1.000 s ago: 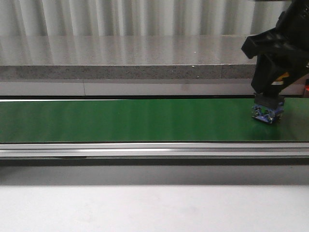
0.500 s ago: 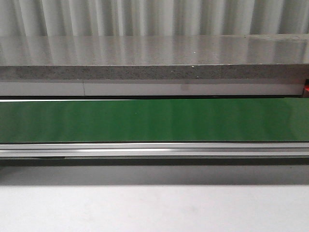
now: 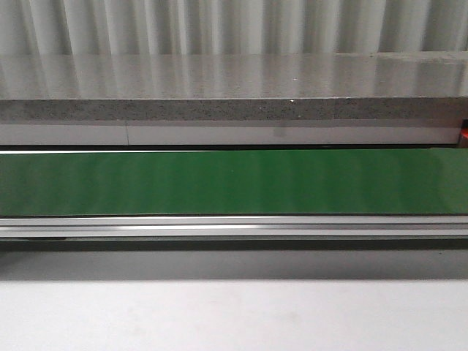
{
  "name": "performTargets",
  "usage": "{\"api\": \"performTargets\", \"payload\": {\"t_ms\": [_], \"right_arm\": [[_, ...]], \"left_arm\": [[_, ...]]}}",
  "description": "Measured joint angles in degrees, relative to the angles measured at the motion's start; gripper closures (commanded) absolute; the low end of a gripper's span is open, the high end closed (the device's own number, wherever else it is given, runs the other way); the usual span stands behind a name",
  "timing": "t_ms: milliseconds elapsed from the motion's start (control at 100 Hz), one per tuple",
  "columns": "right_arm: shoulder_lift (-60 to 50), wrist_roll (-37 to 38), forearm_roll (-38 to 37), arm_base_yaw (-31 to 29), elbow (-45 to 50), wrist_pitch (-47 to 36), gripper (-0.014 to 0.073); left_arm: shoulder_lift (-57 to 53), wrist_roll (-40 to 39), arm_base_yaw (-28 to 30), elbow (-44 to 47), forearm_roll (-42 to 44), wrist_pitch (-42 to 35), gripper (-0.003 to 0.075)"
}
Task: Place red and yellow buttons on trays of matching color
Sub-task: 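Lower the yellow button into the yellow tray and release it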
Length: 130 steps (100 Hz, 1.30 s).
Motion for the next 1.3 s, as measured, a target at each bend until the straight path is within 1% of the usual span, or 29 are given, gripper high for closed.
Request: {"api": "performTargets", "payload": {"t_ms": [250,620,670,720,840,910,960,1110,1210,1300], "right_arm": [[8.1,0.1,0.0,0.0,0.0,-1.8,0.0409],[11.3,0.1,-0.1,0.0,2.2,-4.0,0.0400],[11.4,0.1,-0.1,0.0,2.2,-4.6,0.0365],[11.5,0.1,-0.1,0.0,2.2,-4.7,0.0300],[11.6,0.1,-0.1,0.0,2.2,-4.7,0.0065],[11.7,0.1,-0.1,0.0,2.2,-4.3,-0.0024],[11.7,0.1,-0.1,0.0,2.2,-4.2,-0.0047],[9.3,0.1,-0.2,0.0,2.3,-4.0,-0.0041],[5.2,0.2,-0.2,0.3,2.3,-4.0,-0.0041],[0.8,0.2,-0.4,1.8,2.3,-4.0,-0.0041]], "left_arm": [[0.0,0.0,0.0,0.0,0.0,0.0,0.0740],[0.0,0.0,0.0,0.0,0.0,0.0,0.0740],[0.0,0.0,0.0,0.0,0.0,0.0,0.0740],[0.0,0.0,0.0,0.0,0.0,0.0,0.0740],[0.0,0.0,0.0,0.0,0.0,0.0,0.0740],[0.0,0.0,0.0,0.0,0.0,0.0,0.0740],[0.0,0.0,0.0,0.0,0.0,0.0,0.0740],[0.0,0.0,0.0,0.0,0.0,0.0,0.0740],[0.0,0.0,0.0,0.0,0.0,0.0,0.0740],[0.0,0.0,0.0,0.0,0.0,0.0,0.0740]]}}
